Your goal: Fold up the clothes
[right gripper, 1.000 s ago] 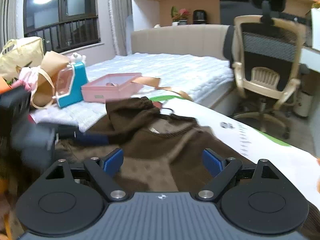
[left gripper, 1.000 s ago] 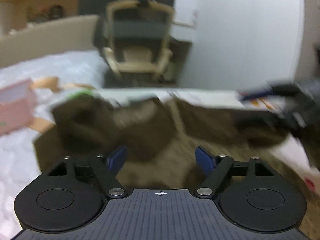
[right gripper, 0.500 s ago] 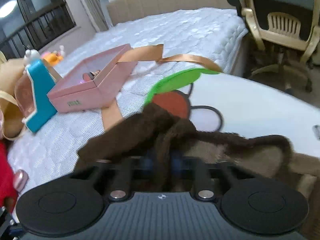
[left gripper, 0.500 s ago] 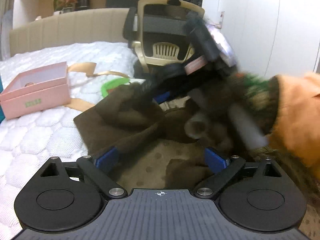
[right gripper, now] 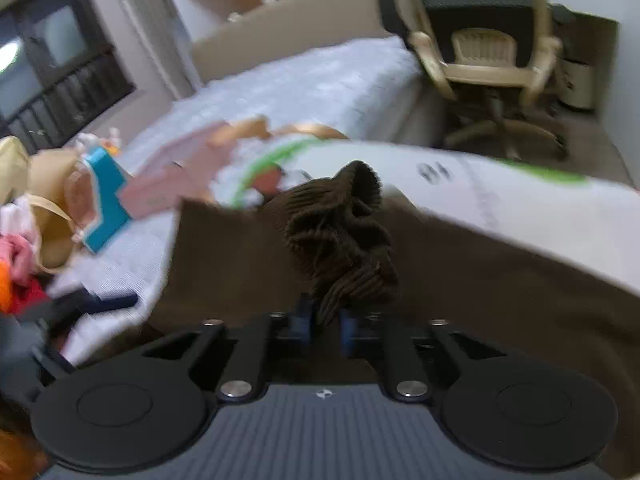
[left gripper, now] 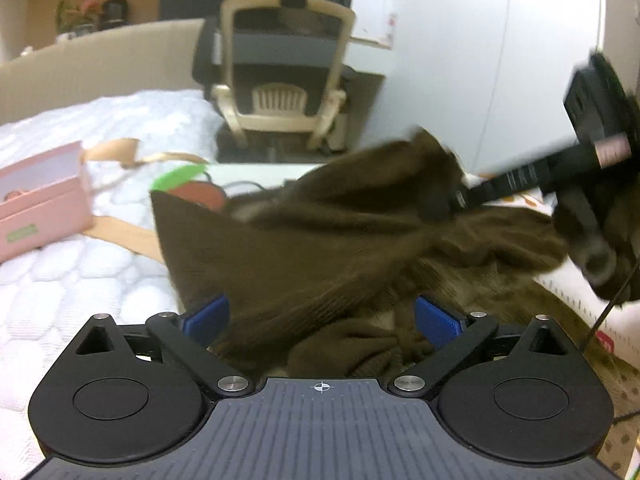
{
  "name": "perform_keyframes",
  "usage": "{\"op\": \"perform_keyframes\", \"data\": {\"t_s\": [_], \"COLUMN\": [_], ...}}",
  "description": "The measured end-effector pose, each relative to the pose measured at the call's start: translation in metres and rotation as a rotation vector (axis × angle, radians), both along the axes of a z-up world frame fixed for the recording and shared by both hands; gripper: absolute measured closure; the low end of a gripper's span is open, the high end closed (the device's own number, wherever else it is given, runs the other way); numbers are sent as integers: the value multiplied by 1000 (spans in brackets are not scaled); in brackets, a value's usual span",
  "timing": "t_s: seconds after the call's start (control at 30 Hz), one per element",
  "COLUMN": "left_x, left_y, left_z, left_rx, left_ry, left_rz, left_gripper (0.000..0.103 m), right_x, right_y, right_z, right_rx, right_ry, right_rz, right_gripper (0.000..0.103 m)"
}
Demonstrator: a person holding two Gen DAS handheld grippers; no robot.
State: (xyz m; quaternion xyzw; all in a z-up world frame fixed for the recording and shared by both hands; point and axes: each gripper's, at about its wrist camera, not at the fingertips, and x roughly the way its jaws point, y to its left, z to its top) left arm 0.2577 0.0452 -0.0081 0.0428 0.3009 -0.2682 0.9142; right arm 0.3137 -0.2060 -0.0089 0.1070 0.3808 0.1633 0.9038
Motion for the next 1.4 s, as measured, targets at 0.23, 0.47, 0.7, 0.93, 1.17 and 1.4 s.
{"op": "perform_keyframes", "data": {"t_s": [0.23, 0.47, 0.7, 0.93, 1.17, 1.4], "left_x": [4, 34, 38, 23, 4, -11], "left_y": [-3, -1, -2, -20, -22, -25], "left_z": [-2, -9, -11, 4, 11, 13], "left_rx": [21, -64, -88, -113, -89, -85], "left_ry": [1, 87, 119, 79, 39, 13], "left_rz": [16, 81, 113, 63, 31, -10], "left_gripper": [1, 0, 0, 0, 0, 0], "right_x": [8, 21, -59, -94, -78, -15], "right_y": [-17, -29, -126, -205, -164, -16], "right_z": [-9, -35, 13, -15, 10, 122], "right_rx": [-17, -128, -188, -129, -130, -32], "right_ry": [-109, -2, -80, -17, -126, -362], "right_rz": [-108, -89, -275, -548, -369, 101], "right_gripper": [49, 49, 38, 38, 91, 91]}}
